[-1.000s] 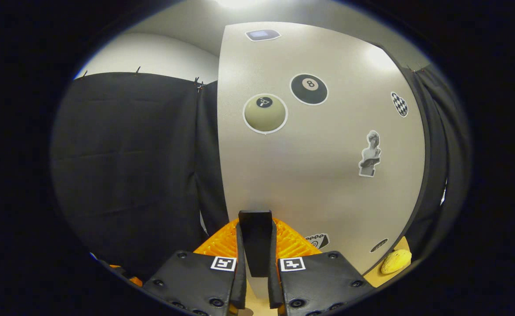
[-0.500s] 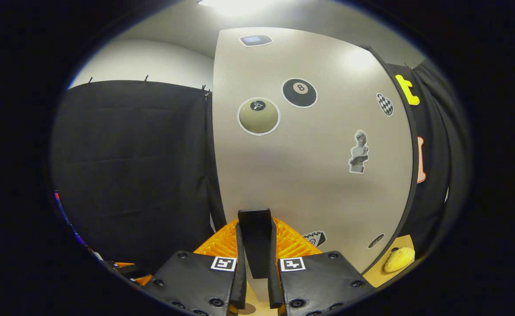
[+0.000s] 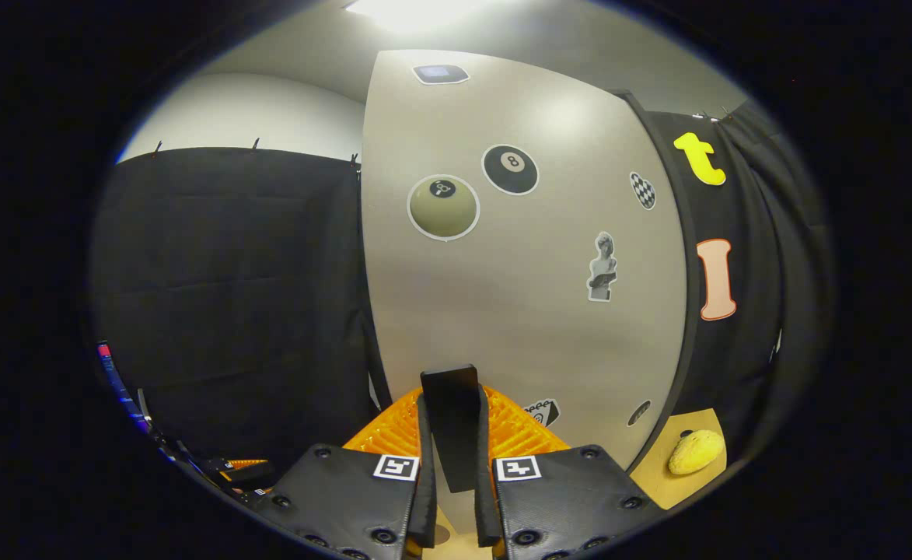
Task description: Open the cabinet door with the right hand, grasp the bottle in the cabinet with the left hand and place it on the coaster, then close the cabinet door with the right hand.
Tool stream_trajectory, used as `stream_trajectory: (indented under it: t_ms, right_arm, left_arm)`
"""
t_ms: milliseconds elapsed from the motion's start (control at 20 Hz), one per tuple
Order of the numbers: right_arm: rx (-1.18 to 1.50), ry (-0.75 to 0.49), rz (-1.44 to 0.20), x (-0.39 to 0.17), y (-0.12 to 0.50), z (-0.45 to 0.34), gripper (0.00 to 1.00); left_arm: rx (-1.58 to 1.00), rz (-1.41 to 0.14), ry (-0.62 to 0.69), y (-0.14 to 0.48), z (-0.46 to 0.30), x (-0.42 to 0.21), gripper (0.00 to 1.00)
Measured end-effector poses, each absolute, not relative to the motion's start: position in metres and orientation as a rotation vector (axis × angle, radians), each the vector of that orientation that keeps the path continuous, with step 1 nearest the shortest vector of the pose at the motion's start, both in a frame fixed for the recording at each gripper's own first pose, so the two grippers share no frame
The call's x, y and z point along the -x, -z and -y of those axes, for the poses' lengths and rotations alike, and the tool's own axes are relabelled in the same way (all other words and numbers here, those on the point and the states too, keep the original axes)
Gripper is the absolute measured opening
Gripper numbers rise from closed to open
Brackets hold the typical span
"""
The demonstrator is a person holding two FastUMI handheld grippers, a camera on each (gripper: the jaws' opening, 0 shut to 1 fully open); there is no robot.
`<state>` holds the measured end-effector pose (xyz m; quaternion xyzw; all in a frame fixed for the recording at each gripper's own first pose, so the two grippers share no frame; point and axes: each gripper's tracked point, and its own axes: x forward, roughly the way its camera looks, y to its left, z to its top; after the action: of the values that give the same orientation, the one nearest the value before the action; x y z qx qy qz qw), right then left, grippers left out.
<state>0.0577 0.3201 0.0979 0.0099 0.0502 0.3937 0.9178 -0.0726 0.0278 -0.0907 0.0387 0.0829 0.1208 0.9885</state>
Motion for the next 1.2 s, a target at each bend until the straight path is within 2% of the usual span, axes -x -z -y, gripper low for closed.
stream_trajectory:
  t_ms: [850,1000,1200]
  right_arm:
    - [-0.012,-0.670,-0.095,-0.043,-0.096,-0.265,0.19]
    - [-0.022,-0.602,-0.107,-0.044,-0.093,-0.248,0.18]
    - [-0.055,-0.480,-0.095,-0.046,-0.097,-0.216,0.12]
  left_arm:
    - [-0.077,-0.195,-0.054,0.104,0.047,0.039,0.87]
    - [-0.072,-0.198,-0.015,0.108,0.060,0.029,0.87]
    - [-0.068,-0.197,0.050,0.110,0.086,0.018,0.88]
